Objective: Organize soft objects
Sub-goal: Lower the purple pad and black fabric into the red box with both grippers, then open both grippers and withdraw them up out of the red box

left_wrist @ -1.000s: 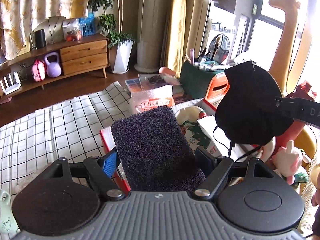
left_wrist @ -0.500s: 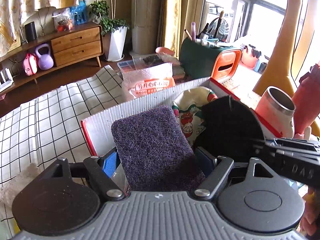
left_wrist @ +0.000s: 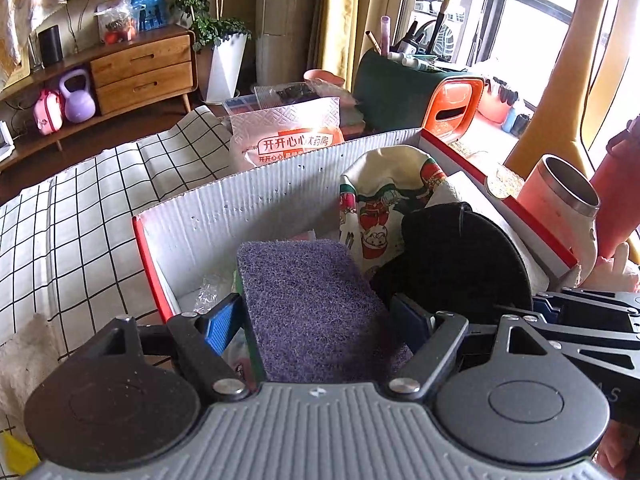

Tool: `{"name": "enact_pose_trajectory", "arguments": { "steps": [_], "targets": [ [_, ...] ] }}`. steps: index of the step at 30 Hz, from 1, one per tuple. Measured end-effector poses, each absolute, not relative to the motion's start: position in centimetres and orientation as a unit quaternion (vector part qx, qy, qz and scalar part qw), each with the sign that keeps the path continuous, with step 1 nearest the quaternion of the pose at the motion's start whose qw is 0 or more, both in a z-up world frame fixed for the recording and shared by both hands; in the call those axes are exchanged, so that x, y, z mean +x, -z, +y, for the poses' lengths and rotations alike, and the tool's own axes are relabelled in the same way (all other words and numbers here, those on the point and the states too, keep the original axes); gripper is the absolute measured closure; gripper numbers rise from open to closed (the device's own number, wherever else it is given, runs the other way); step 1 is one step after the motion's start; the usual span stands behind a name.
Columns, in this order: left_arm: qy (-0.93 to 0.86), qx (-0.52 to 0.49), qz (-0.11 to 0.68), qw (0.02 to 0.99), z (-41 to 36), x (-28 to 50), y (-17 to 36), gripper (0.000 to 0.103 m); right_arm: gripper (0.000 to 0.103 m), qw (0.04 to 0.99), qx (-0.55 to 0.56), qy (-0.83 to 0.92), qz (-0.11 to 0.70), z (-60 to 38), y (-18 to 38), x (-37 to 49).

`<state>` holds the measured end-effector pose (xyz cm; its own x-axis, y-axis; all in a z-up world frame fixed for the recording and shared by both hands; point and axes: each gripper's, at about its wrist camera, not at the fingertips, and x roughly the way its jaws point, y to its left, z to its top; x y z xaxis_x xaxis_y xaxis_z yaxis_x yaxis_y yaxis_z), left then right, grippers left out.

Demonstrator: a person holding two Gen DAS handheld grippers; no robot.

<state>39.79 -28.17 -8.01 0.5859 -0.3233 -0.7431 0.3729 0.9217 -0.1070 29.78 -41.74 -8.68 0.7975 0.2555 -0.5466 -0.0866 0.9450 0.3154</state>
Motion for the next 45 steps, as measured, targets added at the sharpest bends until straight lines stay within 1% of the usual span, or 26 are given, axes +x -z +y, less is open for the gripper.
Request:
{"name": "enact_pose_trajectory", "arguments": {
  "steps": [4, 6, 10, 12, 16, 18, 24, 27, 31, 33, 36, 40, 41, 45],
  "targets": [
    [0.192, 0.027, 0.411, 0.891, -27.9, 39.5, 7.8, 0.022, 0.078, 0.94, 0.129, -0.087, 0.304, -41.5, 8.2, 29.3],
    [0.19, 0.025, 0.411, 0.891, -27.6, 39.3, 7.6, 0.022, 0.072, 0.942, 0.127, -0.085, 0.3, -41.5, 7.9, 29.0],
    [0.186, 0.024, 0.408, 0.893, -27.2, 38.7, 6.9, 0.022, 0.068, 0.945, 0.116, -0.08, 0.295, -41.3, 7.0, 28.4],
    [0.185, 0.023, 0.408, 0.894, -27.0, 38.4, 6.6, 0.022, 0.06, 0.947, 0.114, -0.077, 0.291, -41.2, 6.6, 28.0],
    [0.183, 0.02, 0.404, 0.896, -26.5, 37.5, 6.0, 0.021, 0.059, 0.949, 0.105, -0.076, 0.288, -40.9, 5.9, 27.1],
    [0.185, 0.017, 0.402, 0.897, -26.2, 36.9, 5.5, 0.021, 0.054, 0.95, 0.096, -0.075, 0.287, -40.6, 5.4, 26.4],
    [0.186, 0.014, 0.39, 0.902, -24.8, 34.8, 3.8, 0.021, 0.047, 0.954, 0.084, -0.079, 0.278, -39.6, 4.2, 24.7],
    [0.188, 0.012, 0.383, 0.904, -23.8, 33.5, 2.9, 0.021, 0.042, 0.955, 0.079, -0.081, 0.274, -38.9, 3.6, 23.9],
    [0.189, 0.003, 0.375, 0.907, -22.1, 31.7, 2.0, 0.021, 0.039, 0.957, 0.071, -0.087, 0.269, -37.6, 2.9, 22.7],
    [0.187, -0.004, 0.372, 0.909, -21.1, 30.8, 1.6, 0.021, 0.033, 0.957, 0.065, -0.091, 0.267, -36.8, 2.6, 22.0],
    [0.187, -0.012, 0.369, 0.91, -19.6, 29.5, 1.1, 0.02, 0.027, 0.958, 0.06, -0.096, 0.262, -35.7, 2.0, 21.3],
    [0.184, -0.01, 0.361, 0.914, -17.5, 27.4, 0.7, 0.02, 0.021, 0.958, 0.061, -0.102, 0.26, -34.2, 1.7, 20.6],
    [0.182, -0.011, 0.359, 0.915, -17.0, 27.0, 0.7, 0.019, 0.019, 0.958, 0.061, -0.104, 0.26, -33.8, 1.7, 20.4],
    [0.177, -0.025, 0.355, 0.918, -14.3, 24.9, 0.7, 0.017, 0.012, 0.957, 0.052, -0.116, 0.26, -31.7, 2.0, 19.6]
  ]
}}
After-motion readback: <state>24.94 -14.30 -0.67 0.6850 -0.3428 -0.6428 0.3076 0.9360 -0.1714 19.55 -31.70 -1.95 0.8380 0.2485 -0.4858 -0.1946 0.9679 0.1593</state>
